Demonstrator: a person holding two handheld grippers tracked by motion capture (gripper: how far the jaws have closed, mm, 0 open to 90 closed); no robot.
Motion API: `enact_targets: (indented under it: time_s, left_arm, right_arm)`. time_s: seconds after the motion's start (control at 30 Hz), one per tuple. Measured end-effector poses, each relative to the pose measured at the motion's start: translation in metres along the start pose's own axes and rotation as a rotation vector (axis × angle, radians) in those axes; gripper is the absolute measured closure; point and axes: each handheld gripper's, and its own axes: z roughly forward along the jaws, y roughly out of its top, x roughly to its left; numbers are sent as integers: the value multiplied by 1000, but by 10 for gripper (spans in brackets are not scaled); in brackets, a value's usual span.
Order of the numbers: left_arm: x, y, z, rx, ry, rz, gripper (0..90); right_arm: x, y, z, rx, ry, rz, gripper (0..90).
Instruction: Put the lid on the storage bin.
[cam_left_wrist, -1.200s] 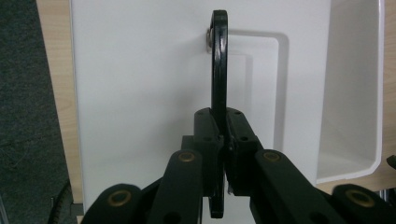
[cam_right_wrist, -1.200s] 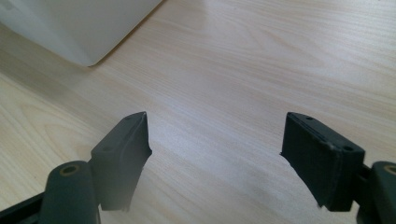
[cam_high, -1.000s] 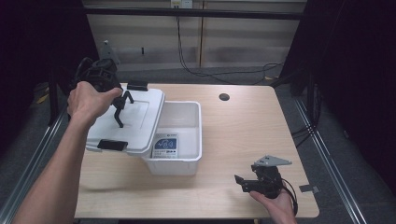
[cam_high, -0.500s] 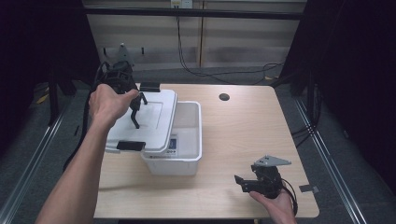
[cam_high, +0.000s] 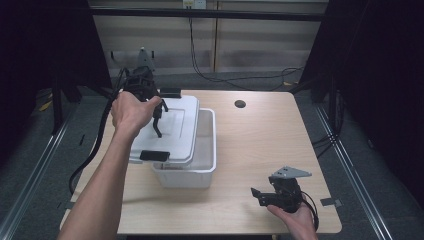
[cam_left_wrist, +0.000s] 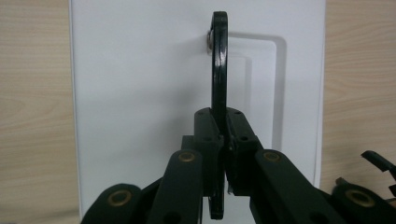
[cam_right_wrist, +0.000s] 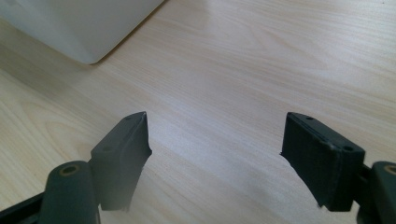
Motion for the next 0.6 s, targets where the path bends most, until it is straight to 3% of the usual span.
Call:
enact_targets:
  time_s: [0.3,0.43,0.6]
  left_arm:
    - [-9,-1,9,9,2,-15,852]
    - [-14,-2,13,-4,-13,-32,851]
    - [-19,-3,20,11,-38,-19,851]
  right_arm:
    - [0,0,0,1,3,-1,228]
    - [0,0,0,2,2,-1,227]
    - [0,0,0,1,3,-3,228]
